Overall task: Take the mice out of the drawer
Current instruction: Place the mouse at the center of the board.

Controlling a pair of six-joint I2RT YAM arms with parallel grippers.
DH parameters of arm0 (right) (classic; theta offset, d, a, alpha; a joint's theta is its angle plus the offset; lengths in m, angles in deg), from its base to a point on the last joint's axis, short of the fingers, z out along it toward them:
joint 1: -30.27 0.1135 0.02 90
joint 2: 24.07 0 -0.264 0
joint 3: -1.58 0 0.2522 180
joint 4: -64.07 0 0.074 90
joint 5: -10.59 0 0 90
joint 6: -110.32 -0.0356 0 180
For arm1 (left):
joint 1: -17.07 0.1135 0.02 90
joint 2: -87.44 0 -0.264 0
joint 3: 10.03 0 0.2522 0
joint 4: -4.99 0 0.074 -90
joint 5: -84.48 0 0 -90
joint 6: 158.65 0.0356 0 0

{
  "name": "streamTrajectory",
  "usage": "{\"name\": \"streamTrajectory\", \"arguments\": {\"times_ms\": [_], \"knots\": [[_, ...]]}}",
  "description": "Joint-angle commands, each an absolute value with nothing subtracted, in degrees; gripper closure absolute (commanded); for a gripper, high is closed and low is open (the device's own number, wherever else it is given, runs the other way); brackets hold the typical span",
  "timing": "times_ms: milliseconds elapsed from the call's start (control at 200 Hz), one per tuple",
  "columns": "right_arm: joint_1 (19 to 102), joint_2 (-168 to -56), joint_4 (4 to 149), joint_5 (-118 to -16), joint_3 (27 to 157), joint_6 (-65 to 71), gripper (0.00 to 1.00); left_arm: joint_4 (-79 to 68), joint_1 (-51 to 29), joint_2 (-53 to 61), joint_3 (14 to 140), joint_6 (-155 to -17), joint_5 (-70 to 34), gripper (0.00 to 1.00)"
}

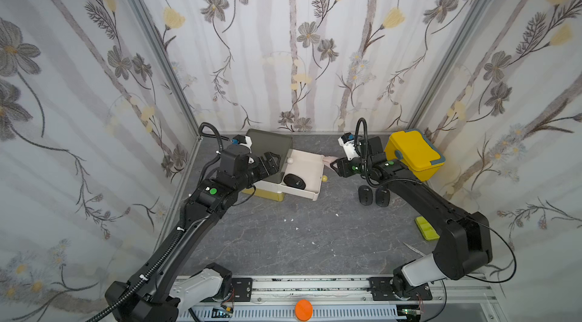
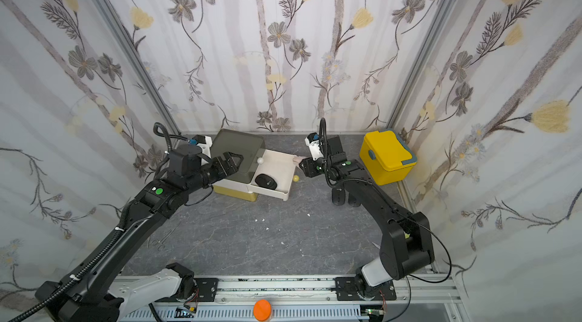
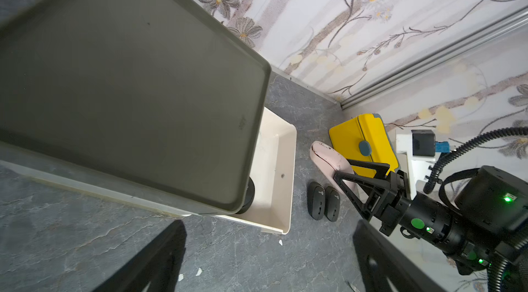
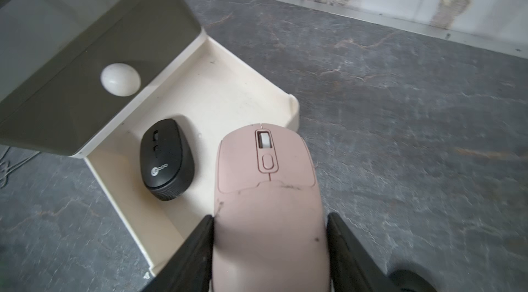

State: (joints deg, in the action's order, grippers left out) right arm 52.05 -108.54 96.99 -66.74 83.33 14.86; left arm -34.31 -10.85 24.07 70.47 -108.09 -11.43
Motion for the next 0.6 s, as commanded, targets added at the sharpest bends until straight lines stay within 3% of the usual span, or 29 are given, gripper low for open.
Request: {"name": "streamTrajectory", "arguments": {"times_ms": [0, 270, 595], "knots": [[51.2, -105.4, 94.2, -70.9, 79.3, 8.9, 0.42, -31.2, -12.8, 23.0, 71.1, -109.0, -10.1, 0.07], [51.1, -102.6, 91.3, -80.7, 69.7, 4.1, 0.43, -28.0, -17.9, 20.1, 71.7, -110.5, -8.2, 0.06], [52.6, -107.9, 83.6, -86.8, 64.1, 0.2, 0.44, -25.6, -19.3, 18.8, 70.7, -111.6, -6.9, 0.07]]}}
